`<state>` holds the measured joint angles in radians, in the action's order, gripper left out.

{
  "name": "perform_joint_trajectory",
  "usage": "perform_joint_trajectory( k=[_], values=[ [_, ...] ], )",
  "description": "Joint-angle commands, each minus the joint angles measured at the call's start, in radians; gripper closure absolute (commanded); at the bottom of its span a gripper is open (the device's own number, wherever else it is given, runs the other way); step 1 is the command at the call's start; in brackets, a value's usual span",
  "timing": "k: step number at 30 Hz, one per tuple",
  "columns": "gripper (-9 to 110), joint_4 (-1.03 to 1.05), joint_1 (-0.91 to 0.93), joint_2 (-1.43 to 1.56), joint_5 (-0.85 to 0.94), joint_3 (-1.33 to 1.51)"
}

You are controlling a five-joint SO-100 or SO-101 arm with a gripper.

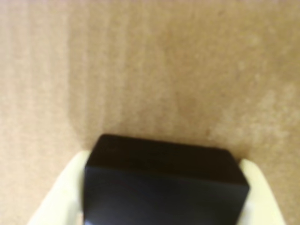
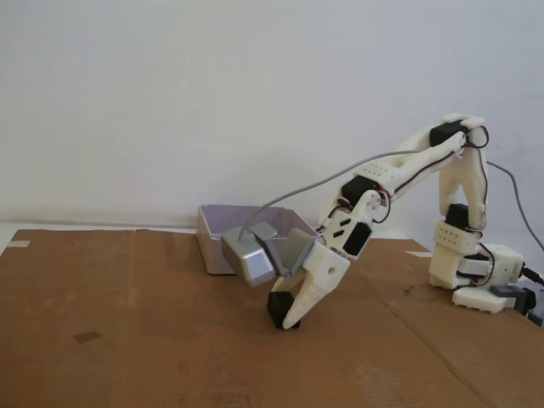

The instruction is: Grasp a block and put it in the box.

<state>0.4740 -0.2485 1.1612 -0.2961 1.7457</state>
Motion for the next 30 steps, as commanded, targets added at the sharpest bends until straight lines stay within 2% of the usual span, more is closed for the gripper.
perform_joint_trajectory(
  k=[1,13,30],
  values=[
    [84,-0.017,-0.008,0.021,-0.006,-0.069],
    [84,-0.012,-0.005,0.023,-0.002,-0.183],
    [84,0.247,0.005,0.025,0.038,-0.492]
  ],
)
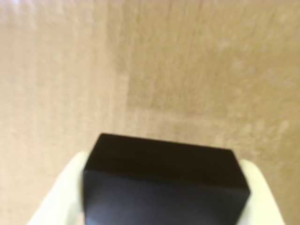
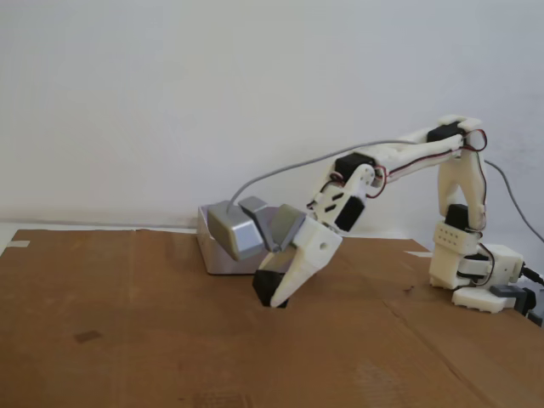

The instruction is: Grasp a block and put it in the box.

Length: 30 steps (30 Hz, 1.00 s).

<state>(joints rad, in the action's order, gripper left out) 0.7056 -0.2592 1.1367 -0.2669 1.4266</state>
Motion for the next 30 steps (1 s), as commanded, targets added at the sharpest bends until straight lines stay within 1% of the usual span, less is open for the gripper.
perform_joint_trajectory(
  k=[1,11,20,30],
  values=[
    [84,0.029,0.017,0.049,0.009,-0.192],
    [84,0.181,0.048,0.049,0.037,-0.365],
    [84,0.291,0.12,0.049,0.054,-0.512],
    [84,0.387,0.21,0.049,0.064,-0.614]
  ],
)
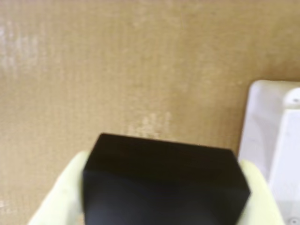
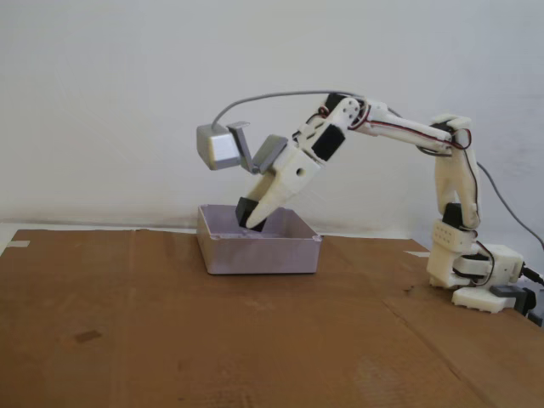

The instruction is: Grasp a block and put it in the box.

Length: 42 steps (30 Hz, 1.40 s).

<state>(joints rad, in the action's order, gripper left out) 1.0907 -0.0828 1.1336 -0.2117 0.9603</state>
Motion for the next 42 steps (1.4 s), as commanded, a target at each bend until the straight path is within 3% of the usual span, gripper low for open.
perform_joint_trajectory(
  k=[1,42],
  values=[
    [84,0.008,0.046,0.052,0.009,-0.152],
    [84,0.009,0.512,0.032,0.009,-0.075]
  ],
)
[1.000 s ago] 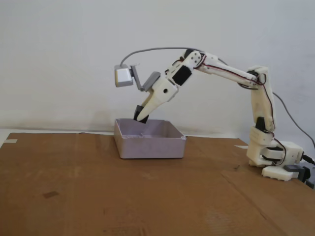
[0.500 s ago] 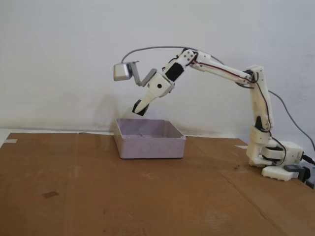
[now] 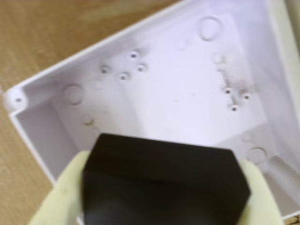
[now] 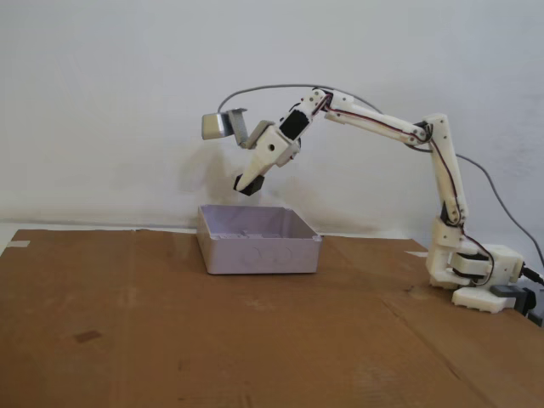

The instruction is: Grasp a block and put it in the box.

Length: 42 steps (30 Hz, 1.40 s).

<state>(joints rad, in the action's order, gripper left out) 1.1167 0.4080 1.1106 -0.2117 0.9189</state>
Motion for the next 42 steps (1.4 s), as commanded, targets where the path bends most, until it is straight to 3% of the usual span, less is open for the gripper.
perform_joint_trajectory(
  k=[1,24,42],
  values=[
    [84,-0.017,0.028,0.055,0.009,-0.026],
    [84,-0.025,0.025,0.052,0.009,0.199],
    [84,-0.176,0.009,-0.028,0.0,0.233]
  ],
)
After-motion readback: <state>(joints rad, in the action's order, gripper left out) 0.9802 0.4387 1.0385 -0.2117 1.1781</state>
